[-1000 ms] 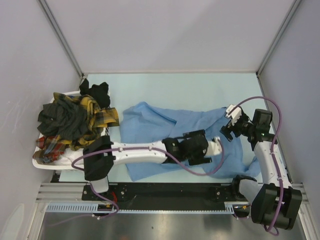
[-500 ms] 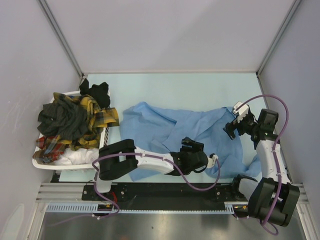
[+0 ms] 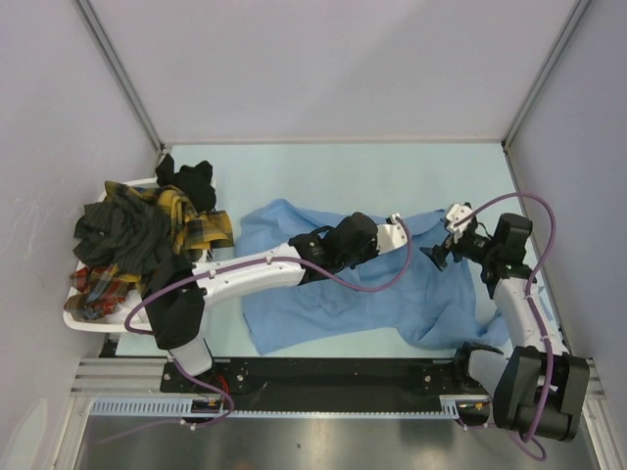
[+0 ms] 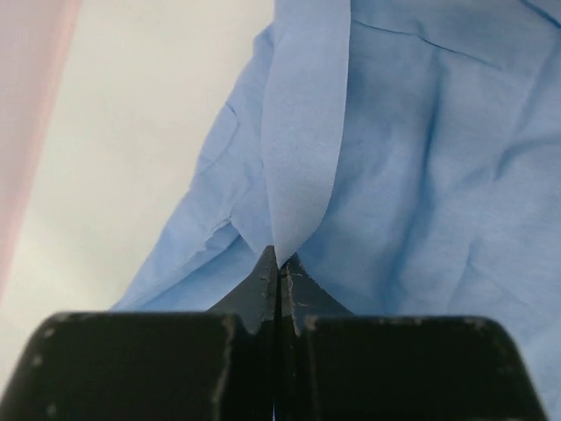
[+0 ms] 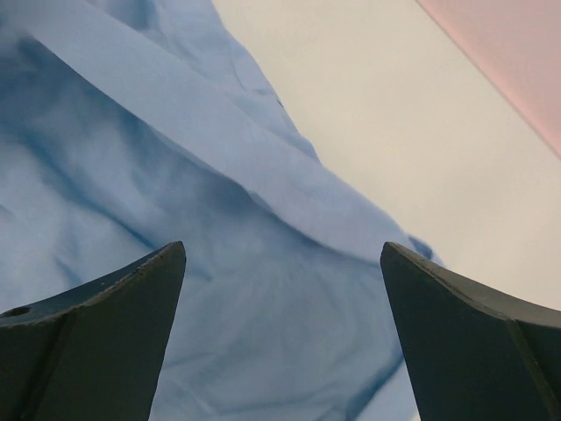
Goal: Fold and stack the long sleeve shirts
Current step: Flatten the shirt out
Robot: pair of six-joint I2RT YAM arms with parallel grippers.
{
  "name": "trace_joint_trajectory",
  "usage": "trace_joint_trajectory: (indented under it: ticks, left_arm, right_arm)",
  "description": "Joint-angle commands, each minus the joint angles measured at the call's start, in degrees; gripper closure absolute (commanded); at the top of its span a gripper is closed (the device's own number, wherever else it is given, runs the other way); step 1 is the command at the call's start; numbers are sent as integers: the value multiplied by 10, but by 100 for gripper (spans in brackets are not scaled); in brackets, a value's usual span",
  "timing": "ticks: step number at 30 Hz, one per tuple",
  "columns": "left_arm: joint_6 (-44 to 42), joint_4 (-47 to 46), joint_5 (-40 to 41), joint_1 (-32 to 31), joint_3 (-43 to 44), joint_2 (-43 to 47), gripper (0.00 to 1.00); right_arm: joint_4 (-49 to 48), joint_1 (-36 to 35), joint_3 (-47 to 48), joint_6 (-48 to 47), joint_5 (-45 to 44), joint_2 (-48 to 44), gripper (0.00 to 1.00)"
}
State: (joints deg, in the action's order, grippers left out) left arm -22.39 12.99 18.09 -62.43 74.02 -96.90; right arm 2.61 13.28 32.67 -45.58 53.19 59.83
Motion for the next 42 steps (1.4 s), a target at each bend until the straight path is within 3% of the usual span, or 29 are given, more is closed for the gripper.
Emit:
trace_joint_trajectory:
  ticks: [1, 6, 10, 19, 26, 27, 30, 33, 34, 39, 42]
  left_arm:
    - [66, 43, -121, 15, 24, 17, 100]
    - [81, 46, -157, 31, 35, 21, 100]
    - [110, 52, -192, 50, 50, 20, 100]
    - [131, 70, -235, 67, 75, 11, 100]
    - [131, 80, -240, 68, 77, 7, 100]
    - [131, 82, -240, 68, 78, 7, 100]
    - [133, 86, -239, 68, 85, 7, 100]
    - [130, 98, -234, 73, 82, 24, 84]
    - [124, 99, -236, 88, 67, 35, 66]
    - [28, 135, -328, 214, 23, 72, 24]
    - [-70, 160, -321, 296, 33, 27, 14]
  right_arm:
    - [-71, -59, -8, -2, 29, -8, 0]
    - [-131, -130, -19, 36, -3, 13, 8]
    - [-164, -181, -1, 56, -23, 51, 20]
    - [-223, -222, 14, 38, -74, 103, 45]
    - [-257, -238, 32, 24, -102, 116, 57]
    - [-254, -239, 36, 19, -97, 116, 61]
    - [-227, -241, 47, 11, -101, 116, 100]
    - [-194, -227, 64, 17, -87, 100, 100]
    - [-184, -204, 71, 19, -78, 93, 100]
    - [-53, -109, 92, -22, -7, 40, 100]
    - [53, -56, 91, -87, 29, 13, 100]
